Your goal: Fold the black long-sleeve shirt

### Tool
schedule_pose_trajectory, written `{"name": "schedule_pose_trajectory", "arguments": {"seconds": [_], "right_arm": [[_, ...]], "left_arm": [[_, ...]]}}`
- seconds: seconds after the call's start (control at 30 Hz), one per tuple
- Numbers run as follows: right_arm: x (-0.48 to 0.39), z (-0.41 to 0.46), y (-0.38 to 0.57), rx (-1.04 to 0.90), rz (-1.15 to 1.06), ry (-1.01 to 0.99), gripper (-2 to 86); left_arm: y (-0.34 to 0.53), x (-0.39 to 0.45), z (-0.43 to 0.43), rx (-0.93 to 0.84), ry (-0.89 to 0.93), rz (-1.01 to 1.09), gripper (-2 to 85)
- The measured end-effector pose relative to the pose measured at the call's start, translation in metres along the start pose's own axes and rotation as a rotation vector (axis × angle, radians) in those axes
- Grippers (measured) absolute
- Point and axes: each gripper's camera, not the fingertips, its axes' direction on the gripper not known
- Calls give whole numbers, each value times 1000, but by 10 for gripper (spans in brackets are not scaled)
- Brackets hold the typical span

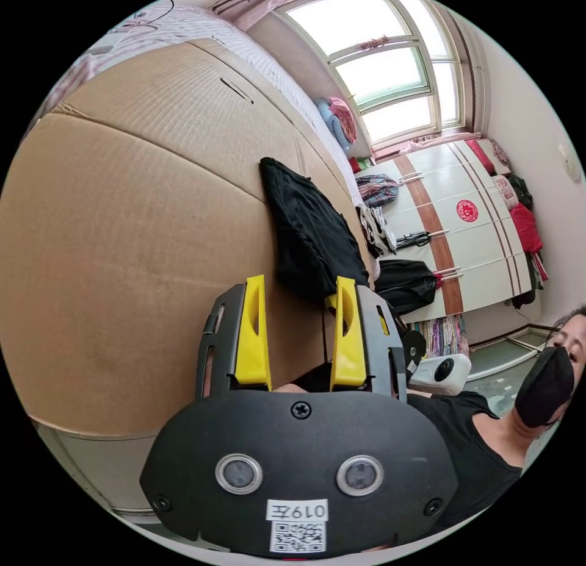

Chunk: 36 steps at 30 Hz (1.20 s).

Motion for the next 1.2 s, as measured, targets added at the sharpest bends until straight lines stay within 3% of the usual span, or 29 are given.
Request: {"name": "schedule_pose_trajectory", "arguments": {"seconds": [0.23, 0.37, 0.63, 0.97, 1.1, 1.2], "right_arm": [[-4, -6, -11, 13, 15, 1, 10], [-18, -11, -15, 20, 5, 48, 76], [-60, -2, -37, 6, -66, 267, 78], [-100, 23, -58, -93, -206, 325, 142], [-103, 40, -62, -109, -194, 371, 130], [-104, 58, -65, -131, -196, 418, 72]], "left_arm": [[-25, -10, 19, -31, 86, -43, 82], [-34, -12, 18, -23, 85, -31, 46], [-41, -19, 10, -21, 115, -33, 29], [-62, -23, 14, -24, 146, -25, 29], [-69, -22, 19, -26, 152, -18, 36], [-75, -23, 24, -33, 151, -17, 46]]}}
